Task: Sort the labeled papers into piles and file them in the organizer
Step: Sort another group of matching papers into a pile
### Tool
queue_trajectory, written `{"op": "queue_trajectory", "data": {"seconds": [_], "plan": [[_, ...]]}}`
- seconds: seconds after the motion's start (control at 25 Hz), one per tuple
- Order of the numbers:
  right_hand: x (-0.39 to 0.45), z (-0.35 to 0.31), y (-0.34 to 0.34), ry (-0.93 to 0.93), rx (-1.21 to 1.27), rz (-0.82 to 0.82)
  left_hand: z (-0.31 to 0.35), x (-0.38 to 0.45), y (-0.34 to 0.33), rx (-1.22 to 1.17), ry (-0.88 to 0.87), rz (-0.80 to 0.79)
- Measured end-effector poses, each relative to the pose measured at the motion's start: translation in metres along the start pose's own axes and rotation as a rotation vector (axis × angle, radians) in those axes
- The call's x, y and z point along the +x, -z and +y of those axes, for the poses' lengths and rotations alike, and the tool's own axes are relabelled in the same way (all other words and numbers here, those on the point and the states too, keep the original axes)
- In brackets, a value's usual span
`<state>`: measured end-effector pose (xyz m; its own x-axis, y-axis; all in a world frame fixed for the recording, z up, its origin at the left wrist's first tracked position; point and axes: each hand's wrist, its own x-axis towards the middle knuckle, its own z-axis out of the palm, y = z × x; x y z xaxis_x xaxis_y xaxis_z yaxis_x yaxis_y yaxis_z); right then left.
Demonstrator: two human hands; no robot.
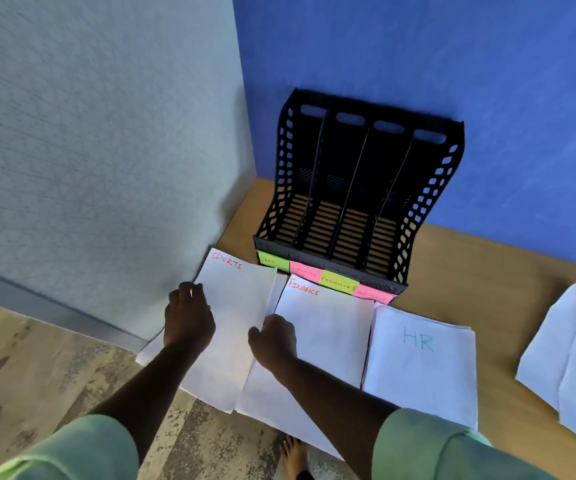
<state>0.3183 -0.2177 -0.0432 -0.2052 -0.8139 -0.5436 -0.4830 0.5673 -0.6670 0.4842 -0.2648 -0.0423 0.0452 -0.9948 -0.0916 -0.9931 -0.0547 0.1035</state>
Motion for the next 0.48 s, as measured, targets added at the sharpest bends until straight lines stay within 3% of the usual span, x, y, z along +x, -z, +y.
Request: {"op": "queue_trajectory", "data": {"seconds": [0.28,0.48], "plan": [[-0.013,0.045,0.059,0.040,0.012,0.106,0.061,-0.021,0.001,-0.143,-0.093,0.031],[-0.024,0.101,0.142,-0.057,0.112,0.272,0.160,-0.050,-0.016,-0.335,-0.380,0.031]]}}
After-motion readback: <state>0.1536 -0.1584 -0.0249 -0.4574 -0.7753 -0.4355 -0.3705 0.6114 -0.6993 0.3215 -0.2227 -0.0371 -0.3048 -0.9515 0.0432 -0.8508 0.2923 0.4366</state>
